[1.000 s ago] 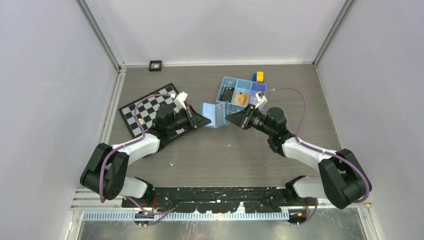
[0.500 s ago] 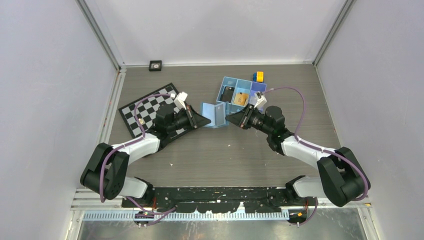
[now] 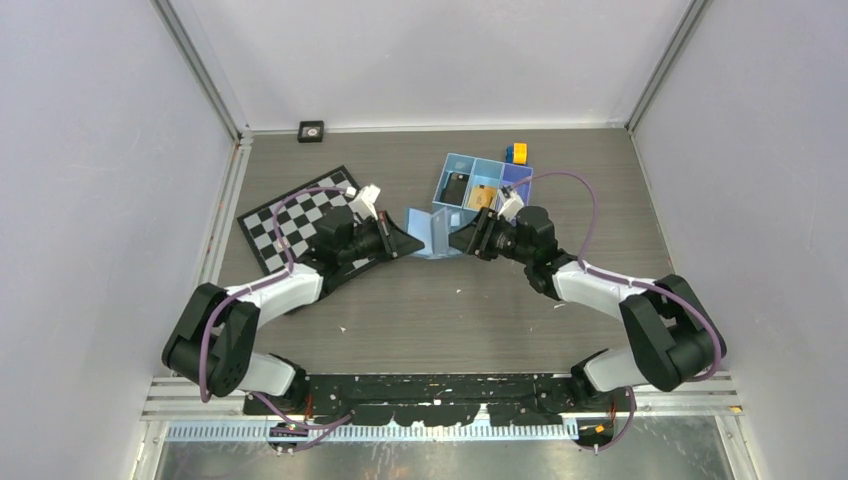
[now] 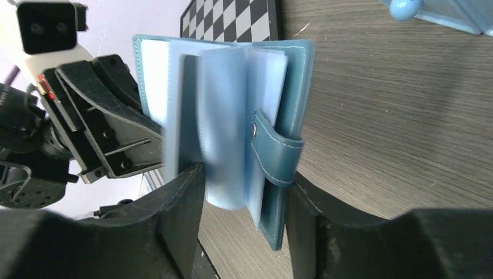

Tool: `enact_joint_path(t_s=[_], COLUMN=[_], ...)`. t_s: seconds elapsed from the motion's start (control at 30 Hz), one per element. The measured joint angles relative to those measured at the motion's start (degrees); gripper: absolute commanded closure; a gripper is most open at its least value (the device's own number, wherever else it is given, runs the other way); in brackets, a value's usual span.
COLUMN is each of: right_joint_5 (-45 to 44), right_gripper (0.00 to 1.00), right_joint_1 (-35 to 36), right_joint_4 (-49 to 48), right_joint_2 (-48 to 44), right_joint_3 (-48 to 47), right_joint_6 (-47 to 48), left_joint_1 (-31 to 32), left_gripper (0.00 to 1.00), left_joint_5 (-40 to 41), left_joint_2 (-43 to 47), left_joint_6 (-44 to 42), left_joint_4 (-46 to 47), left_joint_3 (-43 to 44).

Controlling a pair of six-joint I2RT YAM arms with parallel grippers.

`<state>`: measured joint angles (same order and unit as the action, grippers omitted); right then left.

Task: Take the credit cards out of the card holder
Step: Remove the credit card from the card holder.

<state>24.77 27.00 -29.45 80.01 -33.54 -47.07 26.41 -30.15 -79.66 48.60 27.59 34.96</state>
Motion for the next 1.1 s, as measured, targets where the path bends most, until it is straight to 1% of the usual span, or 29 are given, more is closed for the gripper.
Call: enact_joint_path(t_s=[0.13,0.2,0.3,0.43,0.47,0.5,0.53,0.57,0.6,0.7,0.77,0.83,0.93,1.03,1.1], right_joint_5=[0.81,1.09,1.36,1.33,1.33,1.31,1.27,1.01,0.7,-1.25,-2.14,-2.73,-3.32,-4.07,-4.63], right_gripper=[0.35,0.33,0.36,0.36,0.38,0.42,0.5,0.55,0.57,0.6,0.65,0.71,0.75,0.79,0.82], right_joint_1=[1.11,1.53,1.95,2.21,2.21,2.23,2.29,2.32,2.38,2.51,2.51,2.51,2.54,2.54,2.56], right_joint_4=[-0.02,0.0,0.42,0.9,0.9,1.05,1.25,1.88,2.47,5.92,7.43,8.55,9.42,10.19,10.78], right_joint_2=[2.27,2.89,3.15,3.28,3.28,3.28,3.28,3.28,3.28,3.26,3.26,3.26,3.23,3.13,2.86], right_joint_3=[-0.96,-1.07,-1.31,-1.95,-1.99,-2.03,-2.05,-2.23,-2.38,-3.41,-3.82,-4.04,-4.24,-4.26,-4.26], right_joint_6=[0.02,0.02,0.07,0.17,0.2,0.22,0.31,0.46,0.87,1.95,2.38,2.78,3.13,3.32,3.41], left_joint_1=[0.92,1.2,1.33,1.4,1.4,1.4,1.4,1.42,1.46,1.6,1.62,1.62,1.62,1.62,1.62], left_gripper=[1.0,1.0,1.0,1.0,1.0,1.0,1.0,1.0,1.0,1.0,0.99,0.93,0.83,0.71,0.6], left_joint_5=[0.02,-0.15,-0.55,-1.42,-1.6,-1.7,-1.92,-2.05,-2.1,-2.19,-2.34,-2.4,-2.43,-2.43,-2.4], left_joint_2=[-1.33,-2.08,-2.67,-3.26,-3.43,-3.61,-3.72,-3.78,-3.85,-3.93,-4.07,-4.24,-4.55,-4.57,-4.57], left_joint_6=[-0.61,-0.83,-0.9,-0.87,-0.85,-0.83,-0.85,-0.85,-0.83,-0.85,-0.85,-0.85,-0.76,0.02,0.63], left_joint_4=[-0.55,-0.55,-0.9,-1.16,-1.14,-1.09,-1.03,-1.03,-1.05,-1.05,-1.03,-1.05,-1.05,-0.55,0.35], left_joint_3=[1.31,1.7,1.77,2.12,2.29,2.43,2.47,2.49,2.49,2.49,2.54,2.54,2.54,2.54,2.54])
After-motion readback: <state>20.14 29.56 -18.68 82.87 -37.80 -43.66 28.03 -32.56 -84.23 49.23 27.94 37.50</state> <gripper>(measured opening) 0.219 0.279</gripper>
